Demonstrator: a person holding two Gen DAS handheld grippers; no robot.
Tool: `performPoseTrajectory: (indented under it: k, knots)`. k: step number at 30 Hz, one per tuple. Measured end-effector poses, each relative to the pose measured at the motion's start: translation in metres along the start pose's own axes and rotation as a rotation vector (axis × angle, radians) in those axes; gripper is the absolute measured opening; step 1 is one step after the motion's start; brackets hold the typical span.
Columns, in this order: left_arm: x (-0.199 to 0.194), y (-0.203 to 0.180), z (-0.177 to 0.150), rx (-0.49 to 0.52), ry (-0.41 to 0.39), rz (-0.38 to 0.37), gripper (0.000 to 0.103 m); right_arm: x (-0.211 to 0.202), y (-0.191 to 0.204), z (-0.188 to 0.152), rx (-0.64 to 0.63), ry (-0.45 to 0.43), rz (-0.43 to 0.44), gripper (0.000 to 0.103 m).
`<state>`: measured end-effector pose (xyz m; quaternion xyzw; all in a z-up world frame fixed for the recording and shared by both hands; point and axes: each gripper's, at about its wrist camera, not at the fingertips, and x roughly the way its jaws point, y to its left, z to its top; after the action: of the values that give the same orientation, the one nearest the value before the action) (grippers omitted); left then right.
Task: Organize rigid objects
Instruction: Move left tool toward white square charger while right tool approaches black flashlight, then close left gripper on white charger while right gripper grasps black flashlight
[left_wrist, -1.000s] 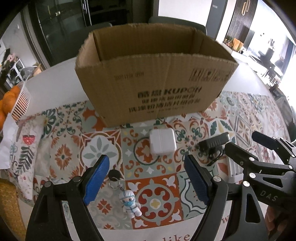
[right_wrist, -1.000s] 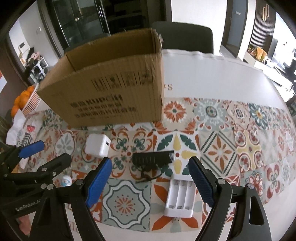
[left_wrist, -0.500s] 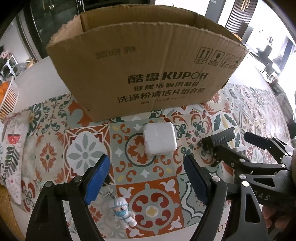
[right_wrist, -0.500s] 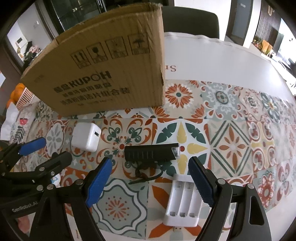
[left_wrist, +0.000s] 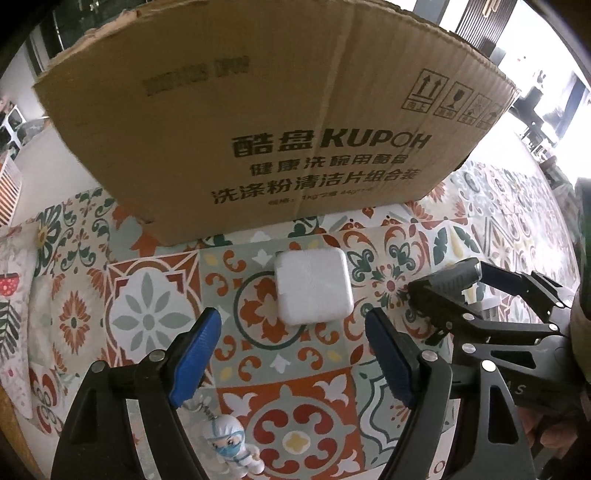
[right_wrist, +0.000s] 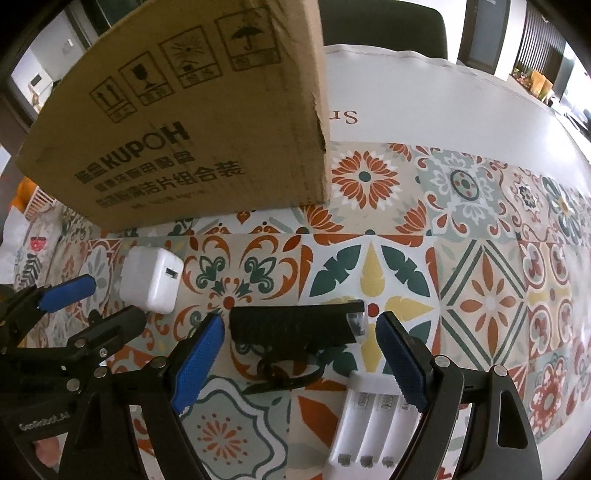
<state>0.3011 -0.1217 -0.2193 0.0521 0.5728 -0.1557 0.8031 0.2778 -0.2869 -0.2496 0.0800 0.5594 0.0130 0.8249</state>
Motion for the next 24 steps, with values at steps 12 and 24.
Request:
performPoseTrajectory:
  k: [12,24]
  knots:
    - [0.035,-0.018,0.019,-0.005,0.042,0.002,0.063,0.012,-0.014,0.008,0.006,-0.008,-0.027,0.075]
    - [0.044,-0.032,0.029,0.0,0.025,0.009,0.047,0.005,-0.012,0.0,0.019,-0.032,-0.034,0.075]
